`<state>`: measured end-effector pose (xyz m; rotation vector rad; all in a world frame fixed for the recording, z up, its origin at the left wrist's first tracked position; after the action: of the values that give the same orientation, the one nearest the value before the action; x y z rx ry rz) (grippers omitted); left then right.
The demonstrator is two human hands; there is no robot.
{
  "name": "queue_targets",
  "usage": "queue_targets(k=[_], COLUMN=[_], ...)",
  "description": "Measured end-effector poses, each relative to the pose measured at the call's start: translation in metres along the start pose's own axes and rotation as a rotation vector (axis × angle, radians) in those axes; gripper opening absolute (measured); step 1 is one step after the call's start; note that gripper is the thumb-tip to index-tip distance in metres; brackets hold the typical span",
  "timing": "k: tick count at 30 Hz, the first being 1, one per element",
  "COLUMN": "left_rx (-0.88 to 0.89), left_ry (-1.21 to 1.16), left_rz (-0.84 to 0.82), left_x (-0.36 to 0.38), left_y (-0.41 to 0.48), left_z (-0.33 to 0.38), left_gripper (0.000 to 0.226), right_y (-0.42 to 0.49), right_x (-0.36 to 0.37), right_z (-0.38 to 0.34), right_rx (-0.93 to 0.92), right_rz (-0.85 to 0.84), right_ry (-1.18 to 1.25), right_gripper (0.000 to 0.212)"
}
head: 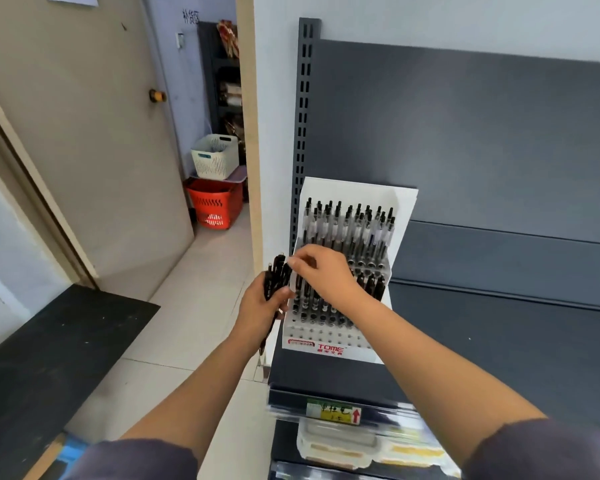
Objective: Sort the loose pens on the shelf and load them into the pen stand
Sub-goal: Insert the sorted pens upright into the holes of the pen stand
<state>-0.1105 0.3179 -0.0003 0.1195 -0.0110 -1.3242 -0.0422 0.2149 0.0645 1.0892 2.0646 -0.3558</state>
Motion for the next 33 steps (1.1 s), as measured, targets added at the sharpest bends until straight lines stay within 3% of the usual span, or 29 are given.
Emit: queue_targets(k=[3,7,13,21,25,33], left_rx=[0.01,-0.002,-0.039,-0.06,-0.103,-0.103], left_ry=[-0.007,-0.06,-0.001,0.005,-0.038,0.031], left_rz=[-0.053,-0.018,0.14,0.109,0.121,0.095], left_x=[0.004,0.001,-0.016,-0.011,-0.013,-0.016], left_y=[-0.001,-0.002,-0.008,-0.016,-0.017,-0.014], left_z=[0.002,-0.001,-0.008,-0.01,-0.017,-0.02], left_gripper=[0.018,0.012,0.015,0.022,0.017,0.013], right_y=[-0.001,0.0,-0.003,-0.002,-0.002,0.003], right_x=[-0.001,-0.01,-0.027,-0.015,-0.009,0.002], right_z=[0.006,0.003,-0.005,-0.008,-0.014,0.007], right_rx=[0.081,0.076,-0.028,-0.066,-0.102,-0.027], right_rz=[0.022,0.075,0.179,0.178,0.134,0.169], right_ry=[0.231,0.272,-0.054,-0.163,-0.346,-0.496], right_gripper=[0.016,0.013,0.013,0.017,0.018,0.016])
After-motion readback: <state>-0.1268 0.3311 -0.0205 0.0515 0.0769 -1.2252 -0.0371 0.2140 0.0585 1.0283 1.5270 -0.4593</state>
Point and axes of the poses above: each hand's wrist, its own y-axis towards the middle knuckle, its own x-axis out of the palm, z = x × y, the point moved 8 cm from there along y, towards the middle knuckle, and after that the axes turned 7 degrees about -z, right-handed, at the moved point
